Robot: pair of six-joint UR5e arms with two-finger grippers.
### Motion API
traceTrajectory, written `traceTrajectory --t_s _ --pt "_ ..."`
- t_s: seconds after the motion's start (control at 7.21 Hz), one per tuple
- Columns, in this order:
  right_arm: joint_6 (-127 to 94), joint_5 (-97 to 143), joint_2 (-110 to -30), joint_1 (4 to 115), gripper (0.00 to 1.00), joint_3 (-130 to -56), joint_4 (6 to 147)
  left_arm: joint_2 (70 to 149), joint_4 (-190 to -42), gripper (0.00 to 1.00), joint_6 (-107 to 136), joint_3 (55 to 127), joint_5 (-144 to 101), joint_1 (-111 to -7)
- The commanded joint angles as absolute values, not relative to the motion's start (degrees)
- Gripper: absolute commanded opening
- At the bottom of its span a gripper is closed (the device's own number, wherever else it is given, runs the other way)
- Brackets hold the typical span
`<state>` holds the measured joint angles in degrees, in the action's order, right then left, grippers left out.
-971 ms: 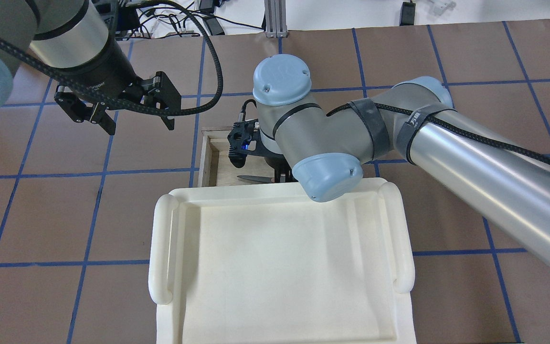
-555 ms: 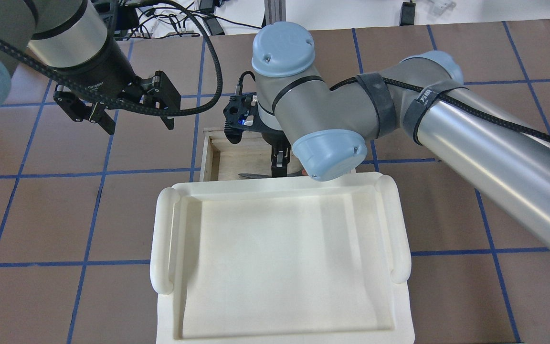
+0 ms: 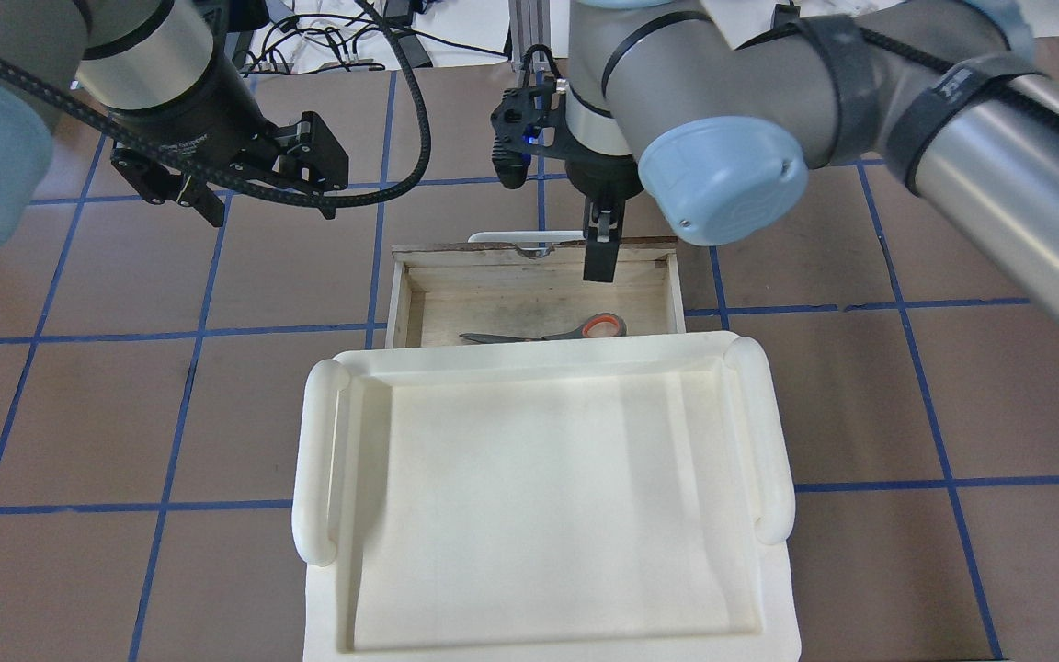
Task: Put scissors in drawer and close it
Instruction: 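Raise the right gripper away from the drawer while the left arm moves up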
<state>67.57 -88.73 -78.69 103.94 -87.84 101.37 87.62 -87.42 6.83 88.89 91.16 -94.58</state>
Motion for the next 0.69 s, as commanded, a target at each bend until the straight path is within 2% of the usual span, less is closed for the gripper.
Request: traceTrajectory --t_s 0.0,0.28,0.55 --pt "73.3 -88.42 -81.46 94.52 1.0 -87.45 97.57 87.63 -86.31 1.0 6.77 88.86 91.23 -94.4" --pt "67.98 -88.51 -83.4 93.35 1.0 -87.54 96.86 87.8 -86.66 1.0 6.77 88.95 91.4 -93.87" --pt "47.3 -88.42 -85.07 93.87 1.0 -87.54 96.59 87.98 -86.22 1.0 7.73 89.47 91.06 -94.48"
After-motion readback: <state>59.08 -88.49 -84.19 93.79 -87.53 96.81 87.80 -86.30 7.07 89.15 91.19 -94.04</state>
